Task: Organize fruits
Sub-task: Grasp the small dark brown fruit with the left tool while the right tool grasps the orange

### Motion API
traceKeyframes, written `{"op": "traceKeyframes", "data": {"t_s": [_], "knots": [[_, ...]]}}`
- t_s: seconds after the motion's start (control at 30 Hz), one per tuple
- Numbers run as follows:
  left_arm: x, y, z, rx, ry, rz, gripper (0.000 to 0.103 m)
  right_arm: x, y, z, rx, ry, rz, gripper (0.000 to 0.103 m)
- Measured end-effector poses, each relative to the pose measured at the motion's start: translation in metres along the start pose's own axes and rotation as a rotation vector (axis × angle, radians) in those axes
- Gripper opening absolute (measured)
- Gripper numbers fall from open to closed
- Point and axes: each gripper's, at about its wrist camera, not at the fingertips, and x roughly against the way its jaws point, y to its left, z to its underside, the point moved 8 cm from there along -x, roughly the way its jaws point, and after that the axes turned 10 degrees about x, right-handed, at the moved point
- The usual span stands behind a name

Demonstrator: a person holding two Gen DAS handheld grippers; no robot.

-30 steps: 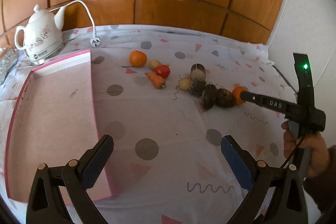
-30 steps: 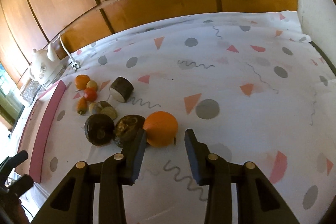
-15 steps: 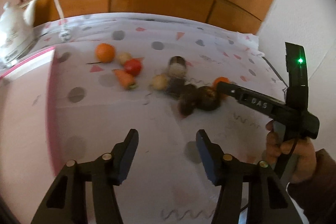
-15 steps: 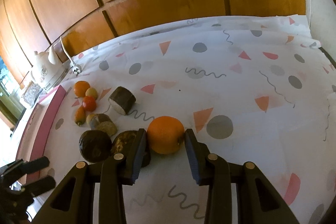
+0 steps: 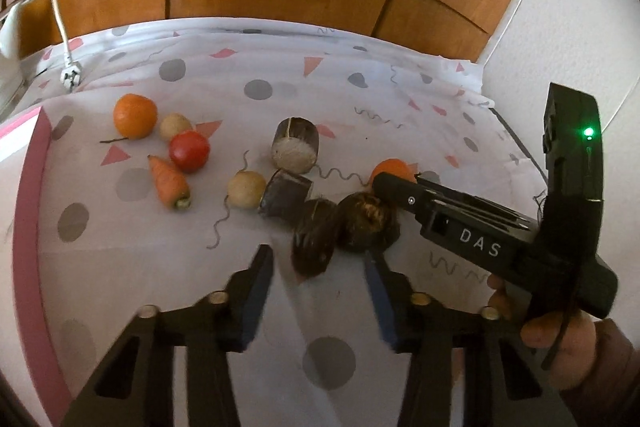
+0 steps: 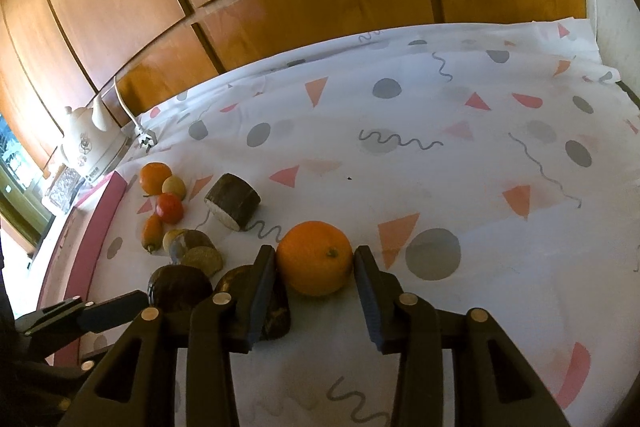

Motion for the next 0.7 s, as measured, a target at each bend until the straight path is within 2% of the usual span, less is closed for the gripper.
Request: {"op": "traceKeyframes", "data": {"t_s": [0.03, 0.13, 0.2, 0.33, 0.53, 0.57, 0.7], "knots": [[-0.003, 0.0, -0.001, 0.005, 0.006, 0.004, 0.033, -0.001, 0.0, 0.0, -0.002, 0.0, -0.002, 0.04], [-0.008, 0.003, -0.004, 0.035, 0.006, 0.016, 0.024, -0.002, 0.001, -0.001, 0.006, 0.0, 0.011, 0.04], [-0.009, 0.006, -0.005, 0.058, 0.008, 0.034, 0.024, -0.002, 0.001, -0.001, 0.006, 0.0, 0.016, 0.04], [-0.003, 0.007, -0.002, 0.043, -0.002, 0.038, 0.023, -0.003, 0.001, -0.002, 0.009, 0.0, 0.023, 0.04], [0.015, 0.023, 0.017, 0.046, -0.049, -0.011, 0.023, -0.003, 0.003, -0.002, 0.023, 0.002, 0.042, 0.04], [0.016, 0.026, 0.02, 0.035, -0.063, -0.037, 0.022, -0.003, 0.003, -0.003, 0.025, 0.003, 0.045, 0.04], [0.015, 0.025, 0.022, -0.004, -0.085, -0.064, 0.022, -0.003, 0.004, -0.004, 0.032, 0.006, 0.055, 0.039]]}}
